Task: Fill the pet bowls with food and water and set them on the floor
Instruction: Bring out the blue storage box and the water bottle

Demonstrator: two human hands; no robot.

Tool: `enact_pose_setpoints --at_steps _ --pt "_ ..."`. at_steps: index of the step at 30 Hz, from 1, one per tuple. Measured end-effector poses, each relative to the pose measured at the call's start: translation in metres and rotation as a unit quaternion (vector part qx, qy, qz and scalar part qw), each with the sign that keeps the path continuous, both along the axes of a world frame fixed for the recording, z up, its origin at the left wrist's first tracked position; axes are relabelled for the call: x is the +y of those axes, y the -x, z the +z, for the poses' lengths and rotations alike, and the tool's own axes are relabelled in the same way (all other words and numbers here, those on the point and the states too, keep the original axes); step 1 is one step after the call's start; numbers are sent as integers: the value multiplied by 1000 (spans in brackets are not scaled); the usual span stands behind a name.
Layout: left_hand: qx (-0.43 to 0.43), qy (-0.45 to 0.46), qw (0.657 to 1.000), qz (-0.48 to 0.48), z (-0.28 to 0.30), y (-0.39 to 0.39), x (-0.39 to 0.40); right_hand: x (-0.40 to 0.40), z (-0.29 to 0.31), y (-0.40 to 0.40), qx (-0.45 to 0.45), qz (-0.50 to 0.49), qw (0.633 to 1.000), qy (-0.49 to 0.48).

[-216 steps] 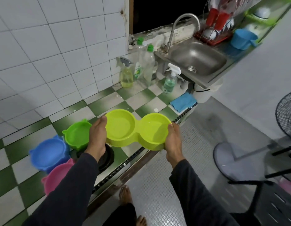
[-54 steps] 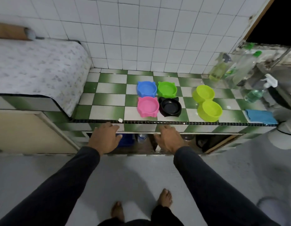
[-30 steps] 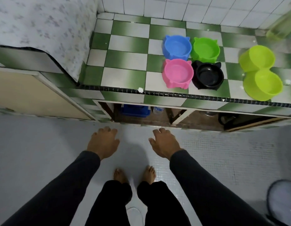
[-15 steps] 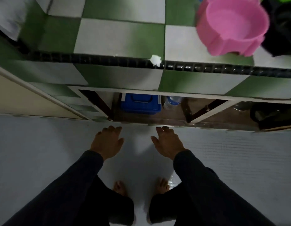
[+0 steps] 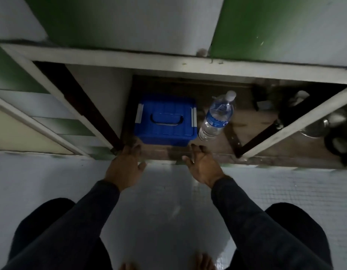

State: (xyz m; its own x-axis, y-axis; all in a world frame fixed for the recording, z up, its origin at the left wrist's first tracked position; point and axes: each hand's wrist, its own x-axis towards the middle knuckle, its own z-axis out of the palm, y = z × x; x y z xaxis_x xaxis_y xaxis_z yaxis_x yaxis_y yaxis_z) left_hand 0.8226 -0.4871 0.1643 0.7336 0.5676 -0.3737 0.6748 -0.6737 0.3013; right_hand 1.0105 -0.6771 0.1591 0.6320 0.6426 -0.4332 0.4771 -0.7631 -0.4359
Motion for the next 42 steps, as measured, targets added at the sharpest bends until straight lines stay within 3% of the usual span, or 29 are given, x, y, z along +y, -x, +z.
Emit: enact_pose_setpoints --at_steps 12,19,28,42 --pt "-166 32 984 57 -21 -44 40 43 -31 -44 4 -58 998 -38" --pt "-151 85 980 100 -53 -73 69 62 -53 -63 35 -88 993 -69" --pt "-198 93 970 107 -82 -106 103 95 -69 -92 28 -121 984 -124" --pt "-200 67 973 91 -112 -135 132 117 -86 -117 -41 -84 993 -73"
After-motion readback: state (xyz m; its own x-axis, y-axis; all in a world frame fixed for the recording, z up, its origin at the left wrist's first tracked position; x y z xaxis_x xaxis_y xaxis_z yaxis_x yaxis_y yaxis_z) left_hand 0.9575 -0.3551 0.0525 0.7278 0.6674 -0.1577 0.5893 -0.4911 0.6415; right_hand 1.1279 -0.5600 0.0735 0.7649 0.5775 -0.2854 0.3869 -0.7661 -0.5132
